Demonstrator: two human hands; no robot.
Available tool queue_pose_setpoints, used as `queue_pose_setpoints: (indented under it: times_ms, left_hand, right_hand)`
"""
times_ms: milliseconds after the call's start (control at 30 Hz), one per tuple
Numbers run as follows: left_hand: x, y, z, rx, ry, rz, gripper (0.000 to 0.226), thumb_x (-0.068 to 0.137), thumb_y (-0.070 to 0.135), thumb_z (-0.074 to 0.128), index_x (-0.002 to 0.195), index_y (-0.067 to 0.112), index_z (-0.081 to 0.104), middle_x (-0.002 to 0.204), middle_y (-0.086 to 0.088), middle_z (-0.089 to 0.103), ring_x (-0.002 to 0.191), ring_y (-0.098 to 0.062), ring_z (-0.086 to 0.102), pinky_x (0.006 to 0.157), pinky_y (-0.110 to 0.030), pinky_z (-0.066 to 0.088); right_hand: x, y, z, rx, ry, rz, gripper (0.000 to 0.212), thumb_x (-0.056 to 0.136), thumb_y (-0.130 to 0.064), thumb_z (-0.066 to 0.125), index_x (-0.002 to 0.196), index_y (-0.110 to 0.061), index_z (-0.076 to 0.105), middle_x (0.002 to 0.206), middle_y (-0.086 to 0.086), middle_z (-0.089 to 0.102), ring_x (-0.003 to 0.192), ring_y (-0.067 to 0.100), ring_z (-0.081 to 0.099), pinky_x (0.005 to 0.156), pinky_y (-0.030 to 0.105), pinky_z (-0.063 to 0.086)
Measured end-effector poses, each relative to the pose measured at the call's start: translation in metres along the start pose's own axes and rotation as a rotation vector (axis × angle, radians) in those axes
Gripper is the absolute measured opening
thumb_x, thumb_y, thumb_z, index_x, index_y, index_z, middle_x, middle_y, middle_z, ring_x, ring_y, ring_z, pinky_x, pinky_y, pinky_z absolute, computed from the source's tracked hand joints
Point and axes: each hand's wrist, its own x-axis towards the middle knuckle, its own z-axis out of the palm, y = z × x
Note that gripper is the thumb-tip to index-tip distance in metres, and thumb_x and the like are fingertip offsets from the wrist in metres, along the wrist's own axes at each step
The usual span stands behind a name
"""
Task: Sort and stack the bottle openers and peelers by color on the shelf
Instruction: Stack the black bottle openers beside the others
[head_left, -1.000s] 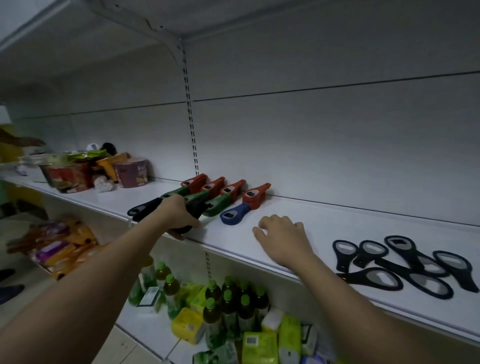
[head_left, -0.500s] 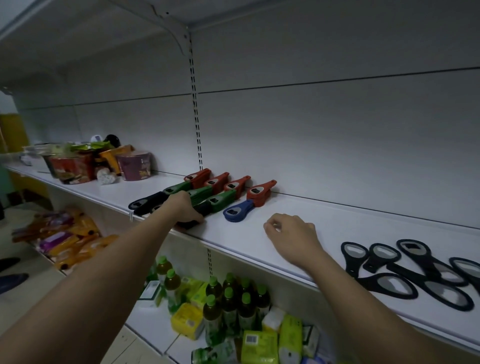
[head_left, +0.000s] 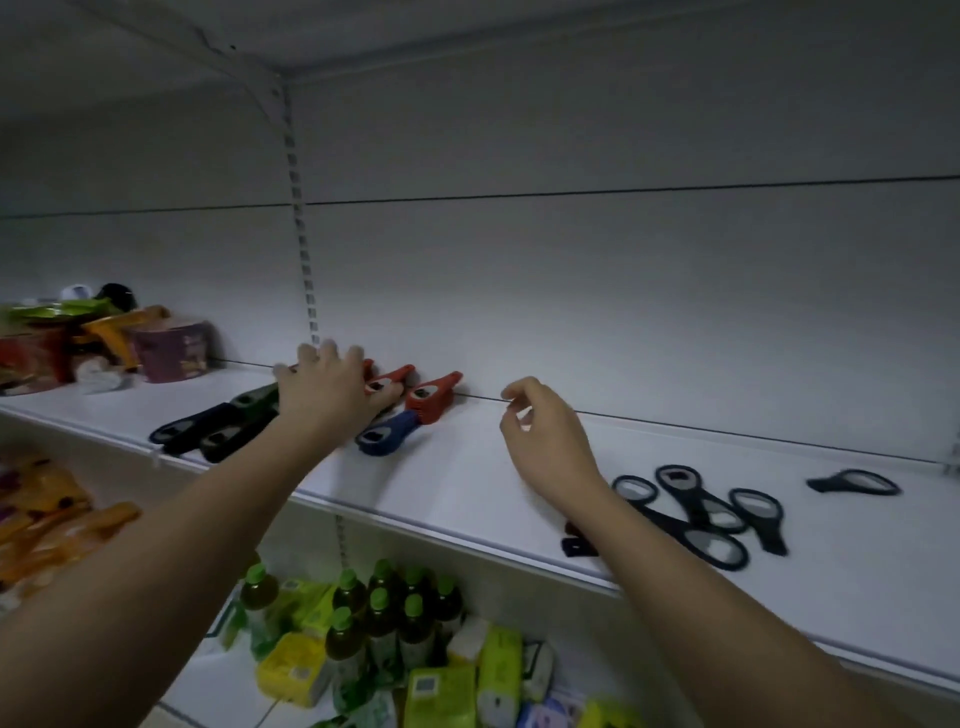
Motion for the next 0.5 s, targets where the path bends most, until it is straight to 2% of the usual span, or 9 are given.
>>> queue_pose_setpoints:
  times_ms: [67,100,167,233,300,367,433,467,500]
  left_hand:
    - [-0.018,0.043,-0.015,-0.123,0.144,0.188,0.069,0.089,0.072,0.036,0.135,0.022,0.048,0.138,-0.009,0.048,0.127,-0.032,0.043,0.103,-0.052,0.038]
    - [-0.028,0.063,-0.015,-0.265,0.106,0.3,0.068,0.089,0.071,0.038,0.138,0.024,0.047,0.14,-0.007,0.047,0.129,-0.03,0.043,0.104,-0.05,0.039]
    - [-0.057,0.105,-0.013,-0.51,-0.173,0.491,0.073,0.086,0.074,0.044,0.145,0.031,0.038,0.15,-0.004,0.037,0.136,-0.026,0.038,0.11,-0.048,0.037]
    - [-0.088,0.147,-0.005,-0.584,-0.444,0.633,0.085,0.08,0.08,0.047,0.151,0.04,0.025,0.159,0.0,0.022,0.146,-0.024,0.024,0.118,-0.051,0.025]
    - [-0.108,0.181,0.002,-0.539,-0.553,0.744,0.091,0.077,0.083,0.048,0.152,0.047,0.012,0.165,0.006,0.006,0.152,-0.02,0.003,0.121,-0.056,0.008]
    - [-0.111,0.206,0.009,-0.484,-0.575,0.79,0.091,0.078,0.084,0.046,0.152,0.05,0.005,0.166,0.008,-0.003,0.152,-0.018,-0.009,0.12,-0.058,-0.003]
    - [-0.101,0.224,0.014,-0.482,-0.552,0.803,0.092,0.075,0.087,0.043,0.152,0.049,0.011,0.165,0.008,0.005,0.152,-0.02,-0.003,0.119,-0.059,-0.001]
    - [-0.093,0.232,0.016,-0.493,-0.535,0.81,0.094,0.071,0.09,0.042,0.151,0.046,0.018,0.163,0.008,0.015,0.151,-0.02,0.008,0.118,-0.059,0.004]
    - [-0.084,0.241,0.019,-0.503,-0.532,0.813,0.094,0.067,0.093,0.039,0.147,0.044,0.027,0.157,0.009,0.028,0.147,-0.02,0.021,0.117,-0.058,0.011]
  right_hand:
    - [0.003,0.021,-0.039,-0.13,0.017,-0.01,0.019,0.091,-0.018,0.055,0.11,-0.02,0.06,0.107,0.0,0.061,0.101,0.02,0.054,0.088,0.035,0.045]
    - [0.004,0.036,-0.061,-0.22,0.015,0.018,0.019,0.091,-0.021,0.056,0.11,-0.019,0.062,0.109,0.003,0.062,0.106,0.024,0.054,0.092,0.038,0.045]
    - [0.002,0.066,-0.108,-0.428,-0.009,0.171,0.024,0.093,-0.03,0.056,0.114,-0.021,0.062,0.12,0.007,0.059,0.117,0.029,0.051,0.099,0.043,0.043]
    - [-0.009,0.098,-0.154,-0.588,-0.018,0.39,0.035,0.095,-0.04,0.052,0.125,-0.023,0.057,0.135,0.008,0.051,0.127,0.032,0.043,0.104,0.046,0.04]
    - [-0.025,0.132,-0.194,-0.624,-0.015,0.569,0.047,0.096,-0.046,0.048,0.137,-0.023,0.05,0.149,0.008,0.04,0.136,0.034,0.035,0.11,0.048,0.034]
    - [-0.041,0.159,-0.215,-0.644,-0.065,0.646,0.054,0.097,-0.05,0.042,0.141,-0.02,0.046,0.153,0.01,0.036,0.139,0.034,0.032,0.113,0.048,0.03]
    - [-0.052,0.167,-0.217,-0.679,-0.159,0.61,0.041,0.098,-0.048,0.037,0.121,-0.019,0.055,0.136,0.01,0.051,0.128,0.034,0.043,0.105,0.044,0.036]
    - [-0.053,0.163,-0.213,-0.675,-0.198,0.555,0.034,0.099,-0.043,0.036,0.109,-0.017,0.057,0.124,0.008,0.056,0.122,0.033,0.047,0.1,0.041,0.038]
    - [-0.051,0.157,-0.208,-0.646,-0.234,0.49,0.032,0.101,-0.038,0.037,0.106,-0.015,0.059,0.118,0.006,0.058,0.119,0.031,0.05,0.098,0.039,0.038]
